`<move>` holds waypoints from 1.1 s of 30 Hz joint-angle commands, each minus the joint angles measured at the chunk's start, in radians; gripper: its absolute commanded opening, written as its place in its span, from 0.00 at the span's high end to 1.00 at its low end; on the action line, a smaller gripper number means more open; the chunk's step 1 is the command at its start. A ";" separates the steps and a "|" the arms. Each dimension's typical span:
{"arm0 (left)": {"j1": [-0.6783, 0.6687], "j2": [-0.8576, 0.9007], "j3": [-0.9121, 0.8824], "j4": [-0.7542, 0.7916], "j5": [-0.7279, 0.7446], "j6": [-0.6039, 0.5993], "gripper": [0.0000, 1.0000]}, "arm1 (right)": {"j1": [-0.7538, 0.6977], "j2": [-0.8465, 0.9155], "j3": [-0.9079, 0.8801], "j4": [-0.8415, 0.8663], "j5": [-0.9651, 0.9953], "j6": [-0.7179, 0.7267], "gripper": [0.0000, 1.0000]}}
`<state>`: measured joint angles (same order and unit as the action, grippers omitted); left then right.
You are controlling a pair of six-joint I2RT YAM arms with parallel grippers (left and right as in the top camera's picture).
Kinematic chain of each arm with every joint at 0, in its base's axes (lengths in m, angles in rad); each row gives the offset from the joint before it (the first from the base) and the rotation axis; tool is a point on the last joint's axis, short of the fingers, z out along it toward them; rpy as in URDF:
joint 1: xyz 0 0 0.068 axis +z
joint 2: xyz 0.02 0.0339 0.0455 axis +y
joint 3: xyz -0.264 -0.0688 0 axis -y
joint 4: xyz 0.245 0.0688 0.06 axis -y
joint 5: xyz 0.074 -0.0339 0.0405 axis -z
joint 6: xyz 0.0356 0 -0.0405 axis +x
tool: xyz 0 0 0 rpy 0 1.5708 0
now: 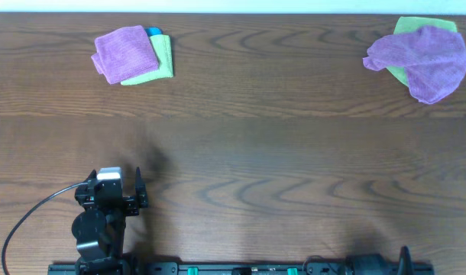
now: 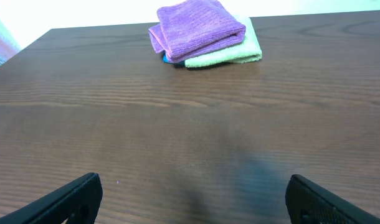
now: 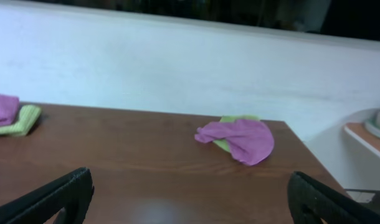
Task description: Fold the cloth
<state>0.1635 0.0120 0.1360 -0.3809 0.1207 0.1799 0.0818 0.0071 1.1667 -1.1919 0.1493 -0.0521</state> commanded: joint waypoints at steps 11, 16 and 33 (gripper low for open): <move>0.006 -0.008 -0.024 0.003 0.003 -0.008 0.05 | -0.033 0.001 -0.158 0.083 -0.064 0.014 0.01; 0.006 -0.008 -0.024 0.003 0.003 -0.008 0.05 | -0.033 0.001 -0.328 0.227 -0.119 0.014 0.01; 0.006 -0.008 -0.024 0.003 0.003 -0.008 0.05 | -0.033 0.001 -0.822 0.496 -0.184 0.014 0.01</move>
<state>0.1635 0.0116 0.1349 -0.3767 0.1211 0.1799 0.0559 0.0113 0.3866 -0.7063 -0.0273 -0.0517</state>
